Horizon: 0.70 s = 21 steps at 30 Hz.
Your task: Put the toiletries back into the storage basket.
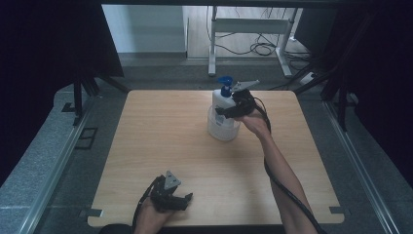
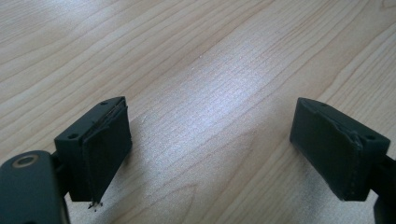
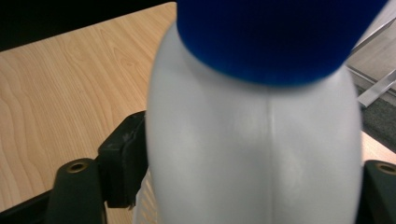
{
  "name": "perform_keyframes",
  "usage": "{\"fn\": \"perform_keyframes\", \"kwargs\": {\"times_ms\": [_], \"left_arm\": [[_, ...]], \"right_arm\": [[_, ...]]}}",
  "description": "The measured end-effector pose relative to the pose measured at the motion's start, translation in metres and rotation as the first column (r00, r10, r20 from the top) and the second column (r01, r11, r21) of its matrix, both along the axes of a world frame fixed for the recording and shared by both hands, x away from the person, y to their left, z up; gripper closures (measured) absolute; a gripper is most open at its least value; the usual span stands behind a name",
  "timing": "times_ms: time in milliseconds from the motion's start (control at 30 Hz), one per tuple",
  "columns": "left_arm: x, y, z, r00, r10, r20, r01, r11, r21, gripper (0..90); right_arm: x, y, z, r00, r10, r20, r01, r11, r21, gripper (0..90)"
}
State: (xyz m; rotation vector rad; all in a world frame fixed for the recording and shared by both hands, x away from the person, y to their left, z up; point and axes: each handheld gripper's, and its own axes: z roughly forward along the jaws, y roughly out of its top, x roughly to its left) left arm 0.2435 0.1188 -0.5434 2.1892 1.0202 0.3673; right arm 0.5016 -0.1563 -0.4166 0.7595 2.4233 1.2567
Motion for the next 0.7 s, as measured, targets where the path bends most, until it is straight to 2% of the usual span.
{"fn": "perform_keyframes", "kwargs": {"times_ms": [200, 400, 533, 700], "left_arm": [[0.0, 0.0, 0.0, 1.0, 0.001, 0.0, -0.001, 1.0, 0.0, 11.9], [0.0, 0.0, 0.0, 1.0, 0.001, 0.0, -0.001, 1.0, -0.001, 12.0], [0.0, 0.0, 0.0, 1.0, 0.002, 0.0, -0.002, 1.0, -0.001, 11.9], [0.0, -0.001, 0.0, 1.0, 0.002, 0.001, -0.002, 1.0, -0.001, 11.9]], "right_arm": [[-0.003, -0.002, 0.004, 0.9999, -0.014, 0.003, 0.014, 1.0, 0.011, 13.3], [-0.007, -0.004, 0.006, 0.9997, -0.023, -0.004, 0.023, 1.0, 0.021, 11.7], [-0.012, -0.005, 0.008, 0.9996, -0.027, 0.007, 0.027, 0.999, 0.022, 5.3], [-0.017, -0.008, 0.012, 0.9991, -0.041, 0.014, 0.04, 0.999, 0.023, 1.4]]}}
